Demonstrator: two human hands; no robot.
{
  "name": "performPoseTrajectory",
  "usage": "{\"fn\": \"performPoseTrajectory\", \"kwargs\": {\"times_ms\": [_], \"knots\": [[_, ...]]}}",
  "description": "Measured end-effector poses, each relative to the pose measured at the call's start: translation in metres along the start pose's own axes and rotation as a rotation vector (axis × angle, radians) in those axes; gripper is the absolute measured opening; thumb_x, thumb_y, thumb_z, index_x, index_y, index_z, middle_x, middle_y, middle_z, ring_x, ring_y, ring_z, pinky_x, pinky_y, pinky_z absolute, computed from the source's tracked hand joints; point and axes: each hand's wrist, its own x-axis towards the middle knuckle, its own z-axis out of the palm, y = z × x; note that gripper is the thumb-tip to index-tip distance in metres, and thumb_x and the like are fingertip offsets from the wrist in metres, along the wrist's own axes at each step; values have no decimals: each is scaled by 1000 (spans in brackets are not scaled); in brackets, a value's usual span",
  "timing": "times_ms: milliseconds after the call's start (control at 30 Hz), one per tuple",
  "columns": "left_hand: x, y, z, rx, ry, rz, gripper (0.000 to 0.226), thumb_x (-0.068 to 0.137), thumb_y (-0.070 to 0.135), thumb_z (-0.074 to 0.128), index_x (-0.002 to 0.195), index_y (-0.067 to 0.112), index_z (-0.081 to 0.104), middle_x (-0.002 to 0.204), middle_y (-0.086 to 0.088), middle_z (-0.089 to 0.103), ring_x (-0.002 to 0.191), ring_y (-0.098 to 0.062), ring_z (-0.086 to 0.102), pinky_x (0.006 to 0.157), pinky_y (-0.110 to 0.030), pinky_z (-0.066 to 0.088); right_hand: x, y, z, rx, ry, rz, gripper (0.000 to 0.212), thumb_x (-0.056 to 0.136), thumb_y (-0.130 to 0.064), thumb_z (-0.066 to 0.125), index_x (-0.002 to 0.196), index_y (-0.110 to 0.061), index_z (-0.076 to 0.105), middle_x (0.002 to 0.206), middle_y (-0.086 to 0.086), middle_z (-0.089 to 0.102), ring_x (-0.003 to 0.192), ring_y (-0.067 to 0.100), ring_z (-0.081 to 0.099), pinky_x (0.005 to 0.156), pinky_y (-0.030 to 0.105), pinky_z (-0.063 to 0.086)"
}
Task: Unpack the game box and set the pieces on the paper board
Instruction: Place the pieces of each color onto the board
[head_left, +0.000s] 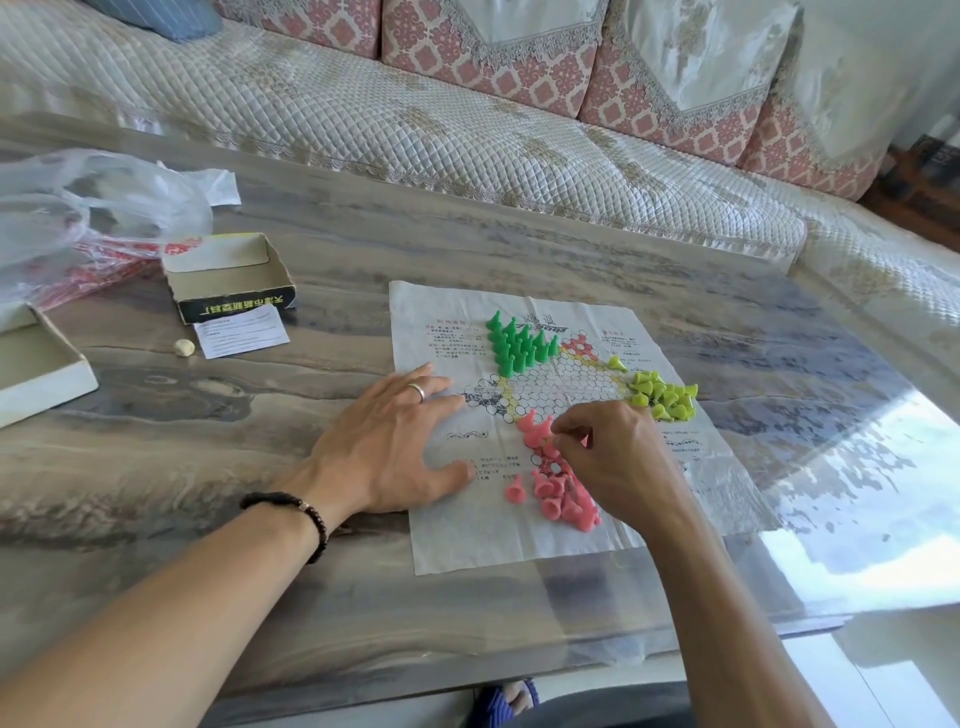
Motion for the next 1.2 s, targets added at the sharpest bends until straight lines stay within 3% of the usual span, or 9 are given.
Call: {"fn": "performPoseTrajectory", "kwargs": {"times_ms": [167,300,433,600,667,767,833,933,1200], "knots": [[0,1,-1,6,-13,-2,90,69,73,41,145,24,38,155,4,29,147,-10,9,118,-28,8,-2,4,-8,19,77,8,13,81,-11,67,89,-15,76,76,-6,70,67,2,59,64,17,49],[0,-1,-1,-5,-8,-3,92,68,74,40,145,23,39,155,4,30,147,-10,10,119,-28,9,-9,13,-15,19,-6,45,6,80,-19,70,77,-19,75,64,-13,65,62,0,60,57,15,47],[-1,-1,0,-3,2,4,98,63,79,31,143,24,42,154,4,33,146,-11,13,119,-29,11,-20,16,-14,4,-118,106,9,77,-24,71,85,-23,74,66,-11,67,64,3,61,59,22,50],[0,0,1,-3,14,-2,100,62,80,29,143,23,43,153,3,35,146,-10,15,119,-29,12,-21,15,-11,25,-165,129,20,73,-10,67,90,-18,73,67,-8,67,64,8,65,65,33,57],[0,0,1,1,14,0,100,62,80,29,143,23,43,153,4,34,146,-10,15,119,-29,12,-20,16,-10,29,-149,126,23,73,-7,63,90,-17,74,68,-9,67,65,7,64,64,31,57],[0,0,0,6,9,2,99,63,80,28,144,24,41,153,5,33,146,-9,13,119,-28,11,-18,18,-14,57,-73,123,19,80,-11,62,89,-19,76,69,-15,64,62,-2,58,54,12,42],[1,0,0,5,7,1,100,62,80,28,144,24,41,154,5,32,146,-9,13,118,-27,11,-16,19,-17,91,-24,121,10,83,-17,66,83,-23,74,67,-16,63,63,-2,56,55,12,37],[1,0,0,7,5,3,100,62,80,28,144,24,41,154,6,32,146,-8,12,118,-27,10,-16,23,-18,131,36,129,17,82,-14,66,75,-29,68,70,-16,64,67,-1,58,58,15,41],[0,0,1,-2,14,5,99,62,79,30,143,23,42,153,6,33,146,-8,12,118,-27,10,-14,23,-11,101,72,97,5,81,-15,74,84,-18,74,70,-16,64,66,-4,58,57,6,41]]}}
